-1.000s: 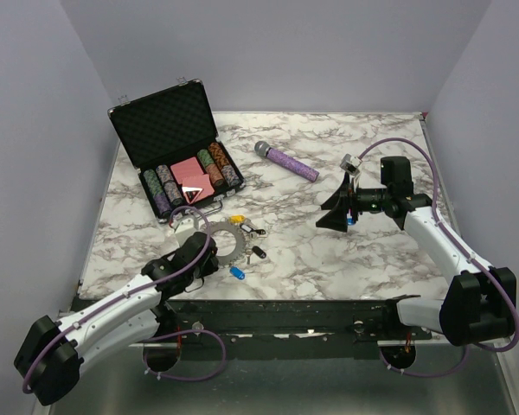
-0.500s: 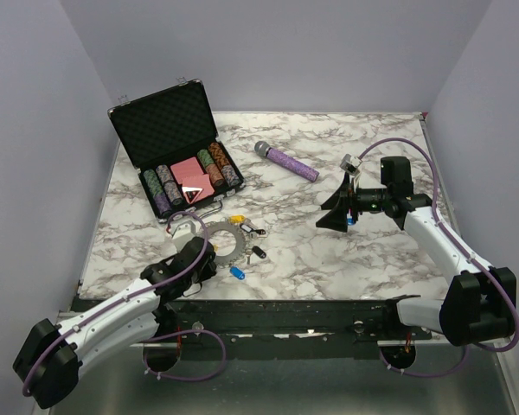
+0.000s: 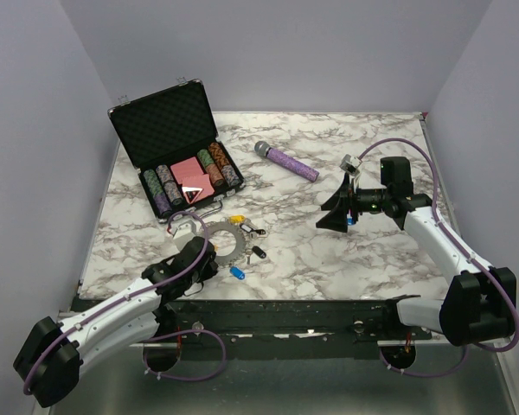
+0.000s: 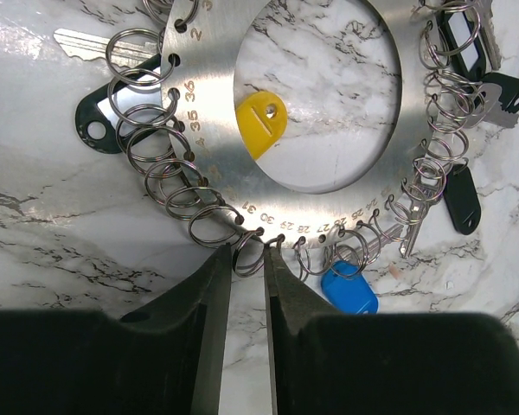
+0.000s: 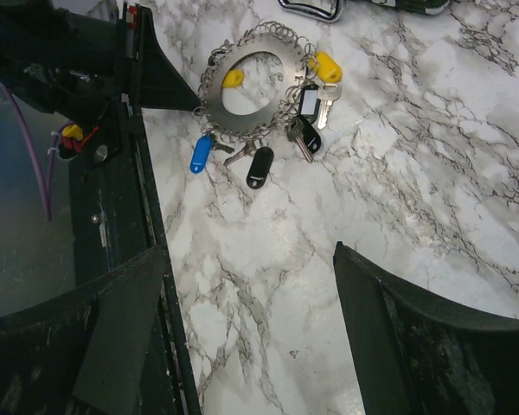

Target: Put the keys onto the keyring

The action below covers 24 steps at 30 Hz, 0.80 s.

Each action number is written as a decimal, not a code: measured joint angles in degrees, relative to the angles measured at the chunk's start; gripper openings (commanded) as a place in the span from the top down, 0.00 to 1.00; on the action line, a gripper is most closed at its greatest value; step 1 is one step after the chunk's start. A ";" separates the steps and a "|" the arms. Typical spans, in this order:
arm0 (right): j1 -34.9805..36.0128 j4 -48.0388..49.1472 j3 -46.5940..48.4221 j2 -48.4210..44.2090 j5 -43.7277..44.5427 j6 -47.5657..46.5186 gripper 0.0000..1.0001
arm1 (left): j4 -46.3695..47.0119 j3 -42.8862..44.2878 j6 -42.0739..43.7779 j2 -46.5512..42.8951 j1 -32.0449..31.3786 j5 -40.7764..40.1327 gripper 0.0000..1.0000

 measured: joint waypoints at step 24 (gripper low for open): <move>0.00 -0.04 0.00 0.00 -0.13 -0.42 0.13 | 0.42 -0.13 -0.96 0.26 0.07 0.11 1.00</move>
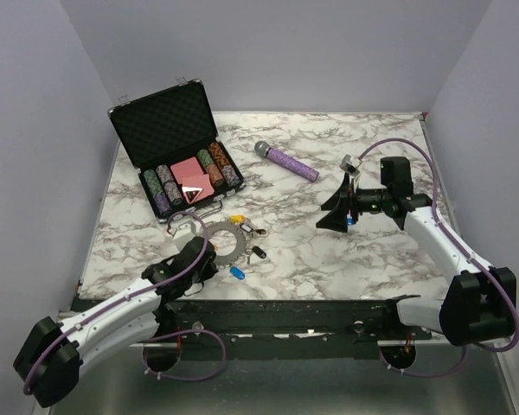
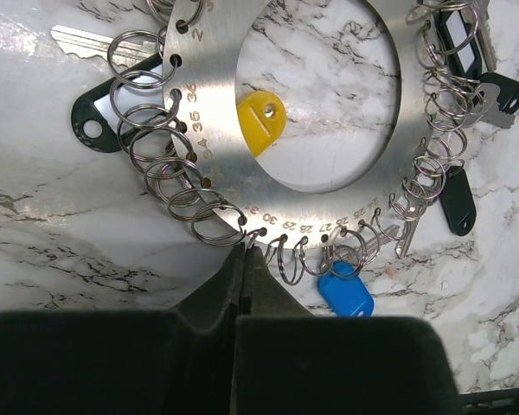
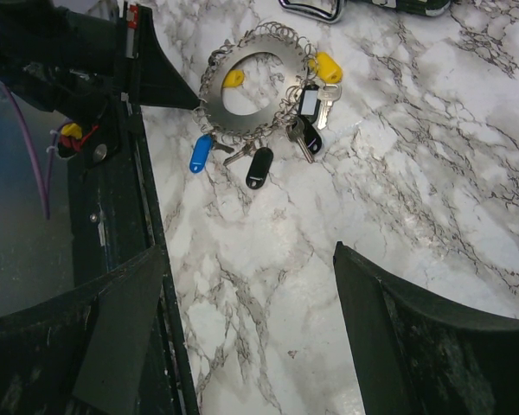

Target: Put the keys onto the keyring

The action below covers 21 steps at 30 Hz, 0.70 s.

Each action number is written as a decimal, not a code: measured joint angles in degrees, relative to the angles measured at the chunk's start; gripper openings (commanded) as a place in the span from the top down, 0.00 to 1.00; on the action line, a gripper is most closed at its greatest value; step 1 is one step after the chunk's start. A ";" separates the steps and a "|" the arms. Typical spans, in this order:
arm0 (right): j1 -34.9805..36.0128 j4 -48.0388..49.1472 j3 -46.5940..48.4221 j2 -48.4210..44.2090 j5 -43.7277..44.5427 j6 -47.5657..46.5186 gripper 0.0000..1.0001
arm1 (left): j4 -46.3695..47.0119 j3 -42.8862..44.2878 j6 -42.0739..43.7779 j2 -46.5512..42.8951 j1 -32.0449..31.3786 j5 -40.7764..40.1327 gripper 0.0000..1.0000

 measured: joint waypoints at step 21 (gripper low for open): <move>0.00 -0.02 0.00 0.00 -0.07 -0.15 0.13 | -5.09 4.70 7.04 -4.17 0.04 4.26 1.00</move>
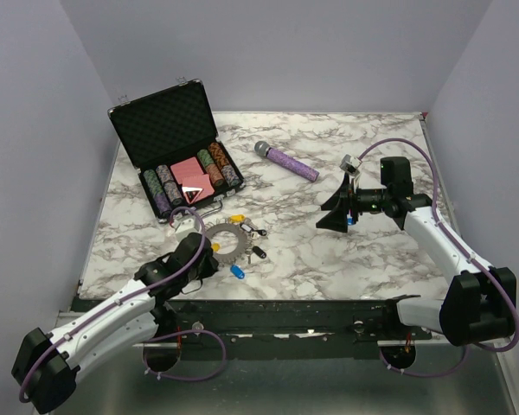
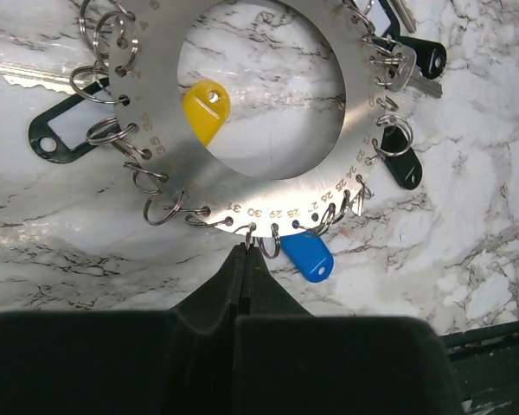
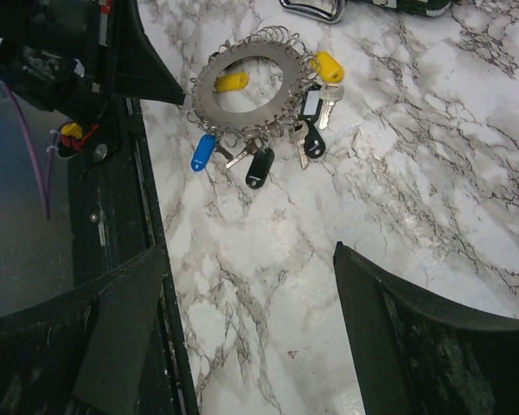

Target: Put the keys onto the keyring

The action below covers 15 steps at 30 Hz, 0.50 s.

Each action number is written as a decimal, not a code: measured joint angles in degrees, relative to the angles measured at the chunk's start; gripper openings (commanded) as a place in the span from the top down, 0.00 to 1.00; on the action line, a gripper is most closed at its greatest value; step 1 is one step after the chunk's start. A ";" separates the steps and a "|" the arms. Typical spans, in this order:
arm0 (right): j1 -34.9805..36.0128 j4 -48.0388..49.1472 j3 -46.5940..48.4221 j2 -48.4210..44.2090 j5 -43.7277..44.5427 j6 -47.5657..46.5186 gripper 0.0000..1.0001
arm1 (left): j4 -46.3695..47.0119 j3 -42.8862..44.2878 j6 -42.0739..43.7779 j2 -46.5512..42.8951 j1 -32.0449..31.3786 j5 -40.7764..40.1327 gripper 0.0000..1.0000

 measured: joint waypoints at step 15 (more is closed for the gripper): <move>0.00 -0.52 0.00 0.00 -0.55 -0.90 0.13 | -3.02 14.62 13.97 12.39 0.00 9.09 1.00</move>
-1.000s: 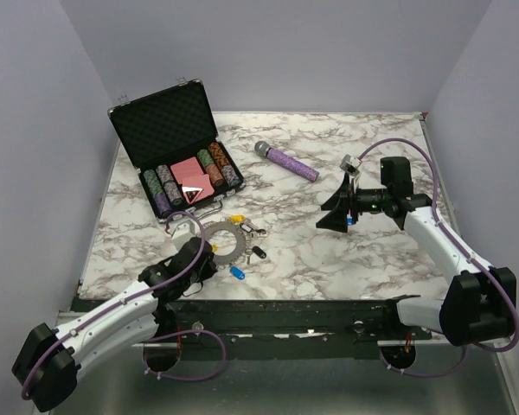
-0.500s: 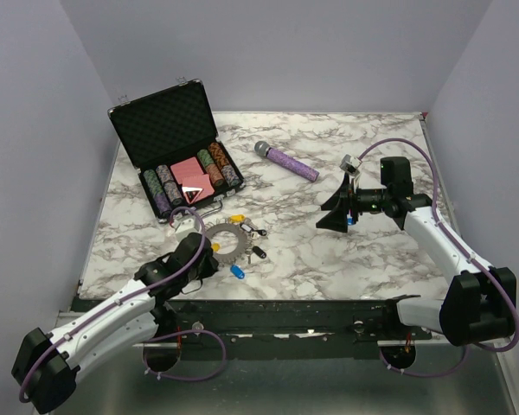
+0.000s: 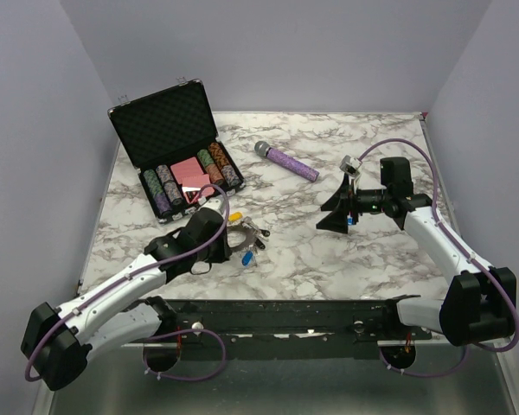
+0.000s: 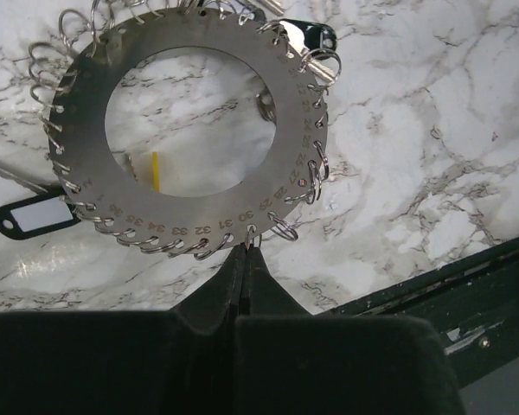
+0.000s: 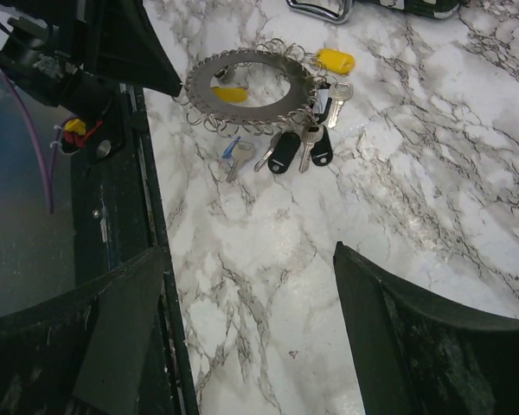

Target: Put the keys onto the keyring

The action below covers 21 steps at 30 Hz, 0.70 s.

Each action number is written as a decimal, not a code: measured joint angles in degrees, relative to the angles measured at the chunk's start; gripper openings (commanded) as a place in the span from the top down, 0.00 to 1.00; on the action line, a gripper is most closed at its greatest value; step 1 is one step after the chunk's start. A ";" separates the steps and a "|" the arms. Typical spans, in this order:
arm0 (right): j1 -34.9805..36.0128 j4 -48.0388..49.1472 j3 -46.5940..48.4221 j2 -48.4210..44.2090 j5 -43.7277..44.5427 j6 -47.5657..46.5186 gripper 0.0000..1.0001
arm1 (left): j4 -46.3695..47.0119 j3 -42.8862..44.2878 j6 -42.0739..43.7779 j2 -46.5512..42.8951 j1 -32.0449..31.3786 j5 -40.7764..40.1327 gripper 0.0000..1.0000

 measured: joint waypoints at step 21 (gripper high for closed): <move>0.00 -1.51 0.00 0.00 -1.44 -1.73 0.13 | 8.66 7.13 3.32 23.78 -1.88 10.69 1.00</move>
